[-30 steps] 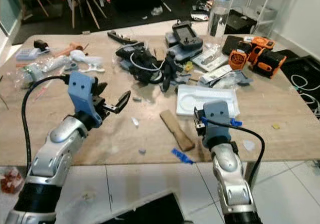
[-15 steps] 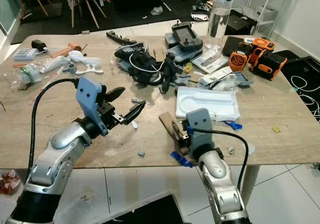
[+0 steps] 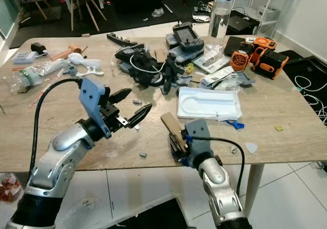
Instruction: Picking trash to rubbish bin
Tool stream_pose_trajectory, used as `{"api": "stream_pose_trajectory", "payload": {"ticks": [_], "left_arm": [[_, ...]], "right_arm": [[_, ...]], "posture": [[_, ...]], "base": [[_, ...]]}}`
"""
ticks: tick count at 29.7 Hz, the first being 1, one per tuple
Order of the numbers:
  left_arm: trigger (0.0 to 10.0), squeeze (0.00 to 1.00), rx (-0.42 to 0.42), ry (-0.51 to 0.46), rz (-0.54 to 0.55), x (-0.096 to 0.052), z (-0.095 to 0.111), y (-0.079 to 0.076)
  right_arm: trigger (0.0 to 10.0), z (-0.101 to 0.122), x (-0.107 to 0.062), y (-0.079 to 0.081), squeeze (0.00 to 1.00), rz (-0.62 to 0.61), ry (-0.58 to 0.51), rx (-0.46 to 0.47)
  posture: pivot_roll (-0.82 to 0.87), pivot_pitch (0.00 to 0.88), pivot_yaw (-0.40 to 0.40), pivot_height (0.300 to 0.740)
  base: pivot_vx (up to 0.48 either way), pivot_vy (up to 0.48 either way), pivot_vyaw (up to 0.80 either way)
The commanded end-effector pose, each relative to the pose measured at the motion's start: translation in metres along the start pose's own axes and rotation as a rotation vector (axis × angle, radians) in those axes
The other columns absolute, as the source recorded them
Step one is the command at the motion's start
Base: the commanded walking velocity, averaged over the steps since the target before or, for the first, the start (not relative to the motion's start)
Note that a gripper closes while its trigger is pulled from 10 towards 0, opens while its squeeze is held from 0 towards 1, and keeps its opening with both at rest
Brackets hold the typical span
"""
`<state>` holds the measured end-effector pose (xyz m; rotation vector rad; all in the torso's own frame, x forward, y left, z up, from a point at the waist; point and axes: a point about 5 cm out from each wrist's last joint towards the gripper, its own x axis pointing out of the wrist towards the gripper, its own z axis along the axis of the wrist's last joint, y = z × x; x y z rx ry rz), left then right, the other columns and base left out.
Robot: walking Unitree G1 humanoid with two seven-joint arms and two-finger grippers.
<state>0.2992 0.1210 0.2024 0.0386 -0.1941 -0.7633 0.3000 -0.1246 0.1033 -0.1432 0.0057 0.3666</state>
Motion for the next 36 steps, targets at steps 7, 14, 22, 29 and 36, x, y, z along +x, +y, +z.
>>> {"api": "stream_pose_trajectory", "payload": {"ticks": [7, 14, 22, 29, 36], "left_arm": [[10.0, 0.00, 0.006, 0.048, -0.112, -0.002, -0.003, -0.007], [10.0, 0.00, 0.025, 0.145, -0.221, -0.009, -0.008, -0.013], [10.0, 0.00, 0.074, 0.231, -0.223, -0.013, -0.016, -0.006], [10.0, 0.00, 0.079, 0.232, -0.216, -0.011, -0.016, -0.005], [10.0, 0.00, 0.068, 0.244, -0.235, -0.013, -0.016, -0.007]], "right_arm": [[10.0, -0.012, 0.010, 0.008, 0.00, 0.089, 0.110, 0.013], [10.0, -0.010, 0.015, 0.015, 0.00, 0.134, 0.224, 0.107], [10.0, -0.016, 0.014, 0.018, 0.00, 0.147, 0.338, 0.198], [10.0, -0.029, 0.007, 0.018, 0.00, 0.149, 0.466, 0.226], [10.0, -0.040, -0.003, 0.018, 0.00, 0.102, 0.616, 0.337]], "posture": [[0.00, 0.159, 0.066, 0.740], [0.00, 0.162, 0.065, 0.740], [0.00, 0.156, 0.073, 0.740], [0.00, 0.148, 0.074, 0.740], [0.00, 0.137, 0.078, 0.740]], "base": [[0.000, 0.000, 0.00], [0.000, 0.000, 0.00], [0.000, 0.000, 0.00], [0.000, 0.000, 0.00], [0.000, 0.000, 0.00]]}}
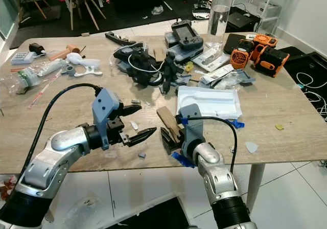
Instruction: Picking trash to rubbish bin
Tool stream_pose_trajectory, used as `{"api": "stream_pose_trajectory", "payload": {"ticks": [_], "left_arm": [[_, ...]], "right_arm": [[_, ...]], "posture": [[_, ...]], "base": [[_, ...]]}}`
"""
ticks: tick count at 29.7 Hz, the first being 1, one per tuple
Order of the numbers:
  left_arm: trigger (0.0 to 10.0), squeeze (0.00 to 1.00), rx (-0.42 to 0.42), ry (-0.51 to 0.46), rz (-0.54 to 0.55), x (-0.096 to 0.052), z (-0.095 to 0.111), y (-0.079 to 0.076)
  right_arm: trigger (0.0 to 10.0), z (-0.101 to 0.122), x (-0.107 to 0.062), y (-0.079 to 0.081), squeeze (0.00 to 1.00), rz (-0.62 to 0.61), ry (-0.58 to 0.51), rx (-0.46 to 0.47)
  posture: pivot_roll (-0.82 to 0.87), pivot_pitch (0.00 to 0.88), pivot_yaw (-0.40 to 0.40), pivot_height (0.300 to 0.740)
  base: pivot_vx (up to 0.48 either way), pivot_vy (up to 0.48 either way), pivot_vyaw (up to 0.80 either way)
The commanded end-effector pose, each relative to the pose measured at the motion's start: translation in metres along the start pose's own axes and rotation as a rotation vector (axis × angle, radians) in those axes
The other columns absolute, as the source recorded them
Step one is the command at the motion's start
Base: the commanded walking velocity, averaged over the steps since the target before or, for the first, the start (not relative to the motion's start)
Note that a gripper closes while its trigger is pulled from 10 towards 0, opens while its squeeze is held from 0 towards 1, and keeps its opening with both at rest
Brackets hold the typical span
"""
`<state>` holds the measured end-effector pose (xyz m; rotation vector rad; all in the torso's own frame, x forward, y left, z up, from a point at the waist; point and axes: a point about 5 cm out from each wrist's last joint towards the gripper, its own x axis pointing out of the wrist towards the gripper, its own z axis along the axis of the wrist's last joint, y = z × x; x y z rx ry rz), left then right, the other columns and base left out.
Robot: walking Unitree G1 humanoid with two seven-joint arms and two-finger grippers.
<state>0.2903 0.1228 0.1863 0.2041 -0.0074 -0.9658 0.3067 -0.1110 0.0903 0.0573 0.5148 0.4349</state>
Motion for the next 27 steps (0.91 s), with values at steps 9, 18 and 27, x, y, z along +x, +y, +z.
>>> {"api": "stream_pose_trajectory", "payload": {"ticks": [9, 18, 27], "left_arm": [[10.0, 0.00, 0.011, 0.024, -0.008, -0.002, -0.002, -0.001], [10.0, 0.00, 0.017, 0.022, -0.011, -0.002, -0.001, 0.000], [10.0, 0.00, 0.018, 0.024, -0.024, 0.000, -0.001, -0.002]], "right_arm": [[10.0, -0.027, -0.005, -0.019, 0.00, -0.136, 0.266, -0.265], [10.0, -0.022, -0.009, -0.022, 0.00, -0.147, 0.302, -0.382], [10.0, -0.033, -0.006, -0.014, 0.00, -0.113, 0.301, -0.180]], "posture": [[0.00, 0.132, 0.075, 0.740], [0.00, 0.135, 0.077, 0.740], [0.00, 0.139, 0.080, 0.740]], "base": [[0.000, 0.000, 0.00], [0.000, 0.000, 0.00], [0.000, 0.000, 0.00]]}}
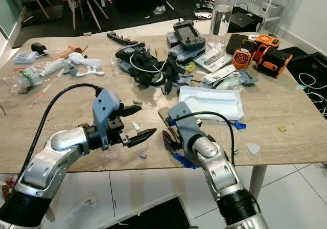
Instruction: Picking trash to rubbish bin
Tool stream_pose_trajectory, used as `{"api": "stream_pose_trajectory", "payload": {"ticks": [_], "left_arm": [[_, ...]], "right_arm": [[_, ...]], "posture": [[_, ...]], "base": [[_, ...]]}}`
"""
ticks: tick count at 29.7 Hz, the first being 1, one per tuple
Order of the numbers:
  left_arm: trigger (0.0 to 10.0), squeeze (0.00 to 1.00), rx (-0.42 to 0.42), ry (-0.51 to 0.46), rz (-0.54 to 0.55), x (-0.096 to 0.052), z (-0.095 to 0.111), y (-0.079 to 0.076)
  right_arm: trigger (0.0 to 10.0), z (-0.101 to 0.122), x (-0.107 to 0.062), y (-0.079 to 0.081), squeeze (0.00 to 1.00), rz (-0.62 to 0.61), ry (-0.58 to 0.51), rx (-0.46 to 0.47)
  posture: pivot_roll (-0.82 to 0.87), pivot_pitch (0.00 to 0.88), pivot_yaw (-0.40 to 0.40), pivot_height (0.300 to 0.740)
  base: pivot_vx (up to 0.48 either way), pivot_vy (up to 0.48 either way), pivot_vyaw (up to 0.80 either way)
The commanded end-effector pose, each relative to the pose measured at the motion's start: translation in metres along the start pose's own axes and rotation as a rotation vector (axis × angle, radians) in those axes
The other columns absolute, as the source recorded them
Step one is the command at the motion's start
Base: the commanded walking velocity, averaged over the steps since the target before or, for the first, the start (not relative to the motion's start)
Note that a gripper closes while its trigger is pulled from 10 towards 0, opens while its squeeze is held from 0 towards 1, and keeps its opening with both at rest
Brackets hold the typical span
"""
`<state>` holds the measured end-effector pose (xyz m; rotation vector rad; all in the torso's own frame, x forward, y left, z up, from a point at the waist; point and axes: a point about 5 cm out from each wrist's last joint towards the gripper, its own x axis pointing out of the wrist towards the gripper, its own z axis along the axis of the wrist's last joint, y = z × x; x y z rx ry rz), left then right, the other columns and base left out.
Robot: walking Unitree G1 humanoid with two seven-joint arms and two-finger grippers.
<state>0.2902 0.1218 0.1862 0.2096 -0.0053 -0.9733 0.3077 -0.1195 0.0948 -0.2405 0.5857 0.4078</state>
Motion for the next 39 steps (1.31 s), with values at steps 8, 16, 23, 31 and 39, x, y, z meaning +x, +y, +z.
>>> {"api": "stream_pose_trajectory", "payload": {"ticks": [8, 16, 23, 31, 39], "left_arm": [[10.0, 0.00, 0.011, 0.009, -0.010, -0.001, 0.001, 0.000], [10.0, 0.00, 0.010, 0.011, -0.016, 0.000, 0.001, -0.001], [10.0, 0.00, 0.010, 0.011, -0.018, 0.000, 0.001, -0.001], [10.0, 0.00, 0.010, 0.007, -0.020, 0.001, 0.001, -0.001], [10.0, 0.00, 0.043, 0.005, 0.111, 0.001, 0.002, 0.014]], "right_arm": [[10.0, -0.041, 0.003, 0.009, 0.00, 0.045, 0.204, 0.104], [0.0, -0.041, 0.003, 0.011, 0.00, 0.063, 0.211, 0.164], [0.0, -0.042, 0.002, 0.011, 0.00, 0.064, 0.220, 0.179], [0.0, -0.039, 0.001, 0.011, 0.00, 0.062, 0.207, 0.196], [10.0, 0.033, -0.009, -0.017, 0.00, -0.132, -0.299, 0.203]], "posture": [[0.00, 0.141, 0.083, 0.740], [0.00, 0.140, 0.082, 0.740], [0.00, 0.141, 0.083, 0.740], [0.00, 0.143, 0.081, 0.740], [0.00, 0.145, 0.082, 0.740]], "base": [[0.000, 0.000, 0.00], [0.000, 0.000, 0.00], [0.000, 0.000, 0.00], [0.000, 0.000, 0.00], [0.000, 0.000, 0.00]]}}
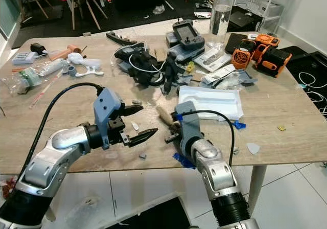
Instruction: Picking trash to rubbish bin
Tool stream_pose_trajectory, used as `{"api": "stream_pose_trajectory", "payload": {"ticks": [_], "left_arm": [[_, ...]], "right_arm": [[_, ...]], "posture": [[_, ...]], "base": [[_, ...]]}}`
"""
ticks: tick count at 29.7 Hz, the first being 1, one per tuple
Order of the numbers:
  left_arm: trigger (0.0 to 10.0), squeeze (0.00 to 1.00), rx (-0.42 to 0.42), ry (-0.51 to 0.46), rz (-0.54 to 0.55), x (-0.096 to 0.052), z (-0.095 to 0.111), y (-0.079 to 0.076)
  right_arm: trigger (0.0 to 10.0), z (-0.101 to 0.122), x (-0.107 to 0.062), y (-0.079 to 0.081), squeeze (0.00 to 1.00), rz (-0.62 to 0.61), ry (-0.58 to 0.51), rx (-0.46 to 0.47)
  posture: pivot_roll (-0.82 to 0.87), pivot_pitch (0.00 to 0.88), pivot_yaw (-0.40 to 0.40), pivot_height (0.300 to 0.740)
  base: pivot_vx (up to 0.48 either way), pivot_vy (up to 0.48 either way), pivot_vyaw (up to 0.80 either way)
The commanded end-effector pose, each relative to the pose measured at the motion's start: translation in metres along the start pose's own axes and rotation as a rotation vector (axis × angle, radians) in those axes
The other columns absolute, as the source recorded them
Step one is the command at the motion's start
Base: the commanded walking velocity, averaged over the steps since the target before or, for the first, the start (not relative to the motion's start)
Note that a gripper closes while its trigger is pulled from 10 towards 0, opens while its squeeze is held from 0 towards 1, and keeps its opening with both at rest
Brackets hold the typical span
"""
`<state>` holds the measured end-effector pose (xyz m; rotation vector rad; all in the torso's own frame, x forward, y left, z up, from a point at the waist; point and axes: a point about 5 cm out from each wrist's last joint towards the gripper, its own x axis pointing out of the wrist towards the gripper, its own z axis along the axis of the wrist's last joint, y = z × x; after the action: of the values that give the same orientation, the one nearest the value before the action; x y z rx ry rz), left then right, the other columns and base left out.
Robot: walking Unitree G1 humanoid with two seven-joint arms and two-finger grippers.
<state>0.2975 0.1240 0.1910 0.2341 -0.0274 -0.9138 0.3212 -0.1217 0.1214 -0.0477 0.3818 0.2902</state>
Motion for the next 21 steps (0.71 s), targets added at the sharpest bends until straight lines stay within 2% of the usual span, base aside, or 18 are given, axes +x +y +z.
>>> {"api": "stream_pose_trajectory", "payload": {"ticks": [1, 2, 3, 5, 8, 9, 10, 11, 13, 14, 16, 18, 20, 21], "left_arm": [[10.0, 0.00, 0.026, 0.006, 0.092, -0.001, -0.002, 0.011], [10.0, 0.00, 0.026, 0.006, 0.092, -0.001, -0.002, 0.011], [10.0, 0.00, 0.033, 0.007, 0.144, 0.000, -0.002, 0.017], [10.0, 0.00, 0.033, 0.007, 0.144, 0.000, -0.002, 0.017], [10.0, 0.00, 0.063, -0.057, 0.307, -0.002, 0.008, 0.036], [10.0, 0.00, 0.063, -0.057, 0.307, -0.002, 0.008, 0.036], [10.0, 0.00, 0.070, -0.071, 0.376, -0.003, 0.011, 0.043], [10.0, 0.00, 0.070, -0.071, 0.376, -0.003, 0.011, 0.043], [10.0, 0.00, 0.080, -0.070, 0.477, -0.005, 0.012, 0.053], [10.0, 0.00, 0.080, -0.070, 0.477, -0.005, 0.012, 0.053], [10.0, 0.00, 0.084, -0.066, 0.552, -0.008, 0.012, 0.061], [10.0, 0.00, 0.086, -0.077, 0.614, -0.011, 0.013, 0.067], [10.0, 0.00, 0.054, -0.073, 0.703, -0.015, 0.012, 0.073], [10.0, 0.00, 0.002, -0.054, 0.765, -0.017, 0.008, 0.076]], "right_arm": [[10.0, 0.022, -0.004, -0.008, 0.00, -0.055, -0.166, 0.039], [10.0, 0.022, -0.004, -0.008, 0.00, -0.055, -0.166, 0.039], [10.0, 0.035, -0.008, -0.011, 0.00, -0.084, -0.240, 0.048], [10.0, 0.035, -0.008, -0.011, 0.00, -0.084, -0.240, 0.048], [10.0, 0.080, -0.025, -0.034, 0.00, -0.166, -0.487, 0.020], [10.0, 0.080, -0.025, -0.034, 0.00, -0.166, -0.487, 0.020], [10.0, 0.092, -0.032, -0.036, 0.00, -0.145, -0.558, 0.010], [10.0, 0.092, -0.032, -0.036, 0.00, -0.145, -0.558, 0.010], [10.0, 0.103, -0.037, -0.034, 0.00, -0.090, -0.630, -0.001], [10.0, 0.103, -0.037, -0.034, 0.00, -0.090, -0.630, -0.001], [10.0, 0.108, -0.039, -0.026, 0.00, -0.020, -0.686, -0.005], [10.0, 0.112, -0.043, -0.020, 0.00, -0.002, -0.747, 0.002], [10.0, 0.117, -0.049, -0.024, 0.00, -0.107, -0.818, -0.028], [10.0, 0.117, -0.053, -0.027, 0.00, -0.188, -0.840, -0.077]], "posture": [[0.00, 0.145, 0.082, 0.740], [0.00, 0.145, 0.082, 0.740], [0.00, 0.146, 0.082, 0.740], [0.00, 0.146, 0.082, 0.740], [0.00, 0.142, 0.081, 0.740], [0.00, 0.142, 0.081, 0.740], [-0.01, 0.143, 0.079, 0.740], [-0.01, 0.143, 0.079, 0.740], [-0.01, 0.144, 0.077, 0.740], [-0.01, 0.144, 0.077, 0.740], [-0.01, 0.145, 0.075, 0.740], [-0.01, 0.145, 0.075, 0.740], [-0.01, 0.145, 0.075, 0.740], [0.00, 0.143, 0.067, 0.740]], "base": [[0.000, 0.000, 0.00], [0.000, 0.000, 0.00], [0.000, 0.000, 0.00], [0.000, 0.000, 0.00], [0.000, 0.000, 0.00], [0.000, 0.000, 0.00], [0.000, 0.000, 0.00], [0.000, 0.000, 0.00], [0.000, 0.000, 0.00], [0.000, 0.000, 0.00], [0.000, 0.000, 0.00], [0.000, 0.000, 0.00], [0.000, 0.000, 0.00], [0.000, 0.000, 0.00]]}}
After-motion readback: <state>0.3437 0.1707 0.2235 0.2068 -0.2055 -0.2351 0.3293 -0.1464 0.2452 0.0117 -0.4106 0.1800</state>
